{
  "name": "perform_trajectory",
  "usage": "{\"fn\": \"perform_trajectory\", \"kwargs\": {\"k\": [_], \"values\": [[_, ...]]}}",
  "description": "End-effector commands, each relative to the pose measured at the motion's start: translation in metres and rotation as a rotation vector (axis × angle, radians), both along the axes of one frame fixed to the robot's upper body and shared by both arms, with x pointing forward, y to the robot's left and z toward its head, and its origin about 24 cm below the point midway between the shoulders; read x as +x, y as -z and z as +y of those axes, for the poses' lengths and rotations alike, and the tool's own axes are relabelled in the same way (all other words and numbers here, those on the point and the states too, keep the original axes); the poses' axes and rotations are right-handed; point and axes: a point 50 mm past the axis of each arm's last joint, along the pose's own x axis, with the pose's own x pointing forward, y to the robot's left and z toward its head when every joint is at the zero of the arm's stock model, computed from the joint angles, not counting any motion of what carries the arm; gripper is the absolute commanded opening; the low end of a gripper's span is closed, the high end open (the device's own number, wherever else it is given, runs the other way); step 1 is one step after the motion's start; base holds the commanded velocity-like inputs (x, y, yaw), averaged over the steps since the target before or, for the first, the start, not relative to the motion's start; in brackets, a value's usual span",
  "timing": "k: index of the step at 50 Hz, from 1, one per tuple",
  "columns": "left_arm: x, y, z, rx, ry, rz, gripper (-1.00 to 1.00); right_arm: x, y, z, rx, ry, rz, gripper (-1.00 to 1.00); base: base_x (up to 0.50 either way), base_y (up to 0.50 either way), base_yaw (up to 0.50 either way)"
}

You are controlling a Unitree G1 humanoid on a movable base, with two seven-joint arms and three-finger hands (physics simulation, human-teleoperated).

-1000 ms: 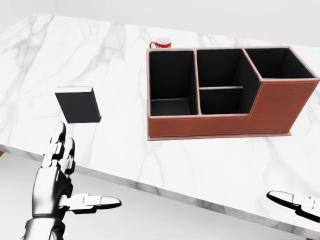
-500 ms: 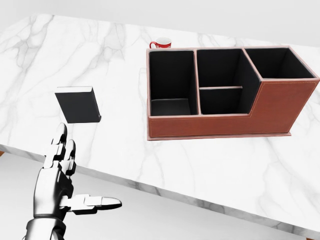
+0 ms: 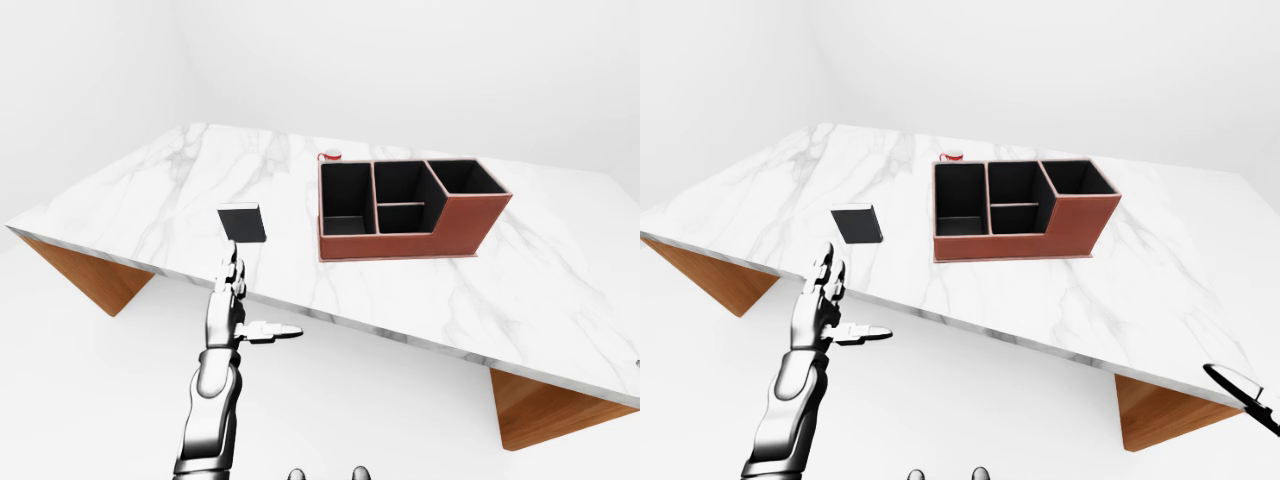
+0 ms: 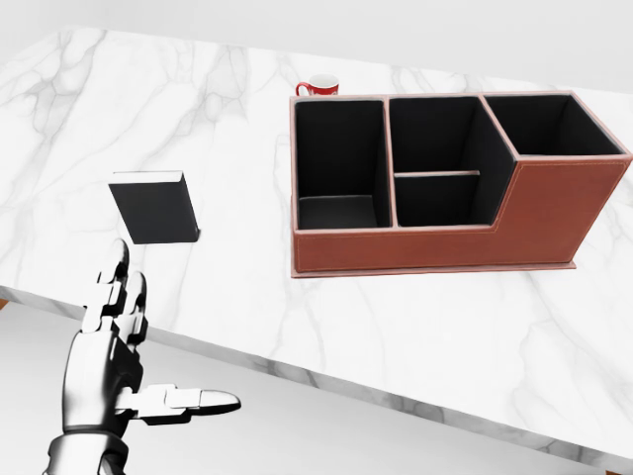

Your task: Pick up the book and place it in the left compartment of the caddy.

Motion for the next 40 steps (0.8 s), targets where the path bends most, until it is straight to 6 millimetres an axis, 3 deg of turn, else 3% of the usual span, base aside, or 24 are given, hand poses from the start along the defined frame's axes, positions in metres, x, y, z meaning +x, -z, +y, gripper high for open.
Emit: {"fn": "perform_trajectory", "kwargs": {"k": [1, 40], "values": [[-0.0014, -0.0041, -0.0004, 0.002, 0.001, -0.018, 1.00, -0.0187, -0.0069, -0.0077, -0.003, 0.062, -0.043, 1.00, 0.00, 0.00, 0.00], [0.0010, -0.0003, 0.0002, 0.003, 0.004, -0.001, 1.00, -0.0222, -0.0068, -0.0117, 0.005, 0.100, -0.044, 1.00, 0.00, 0.00, 0.00]]}}
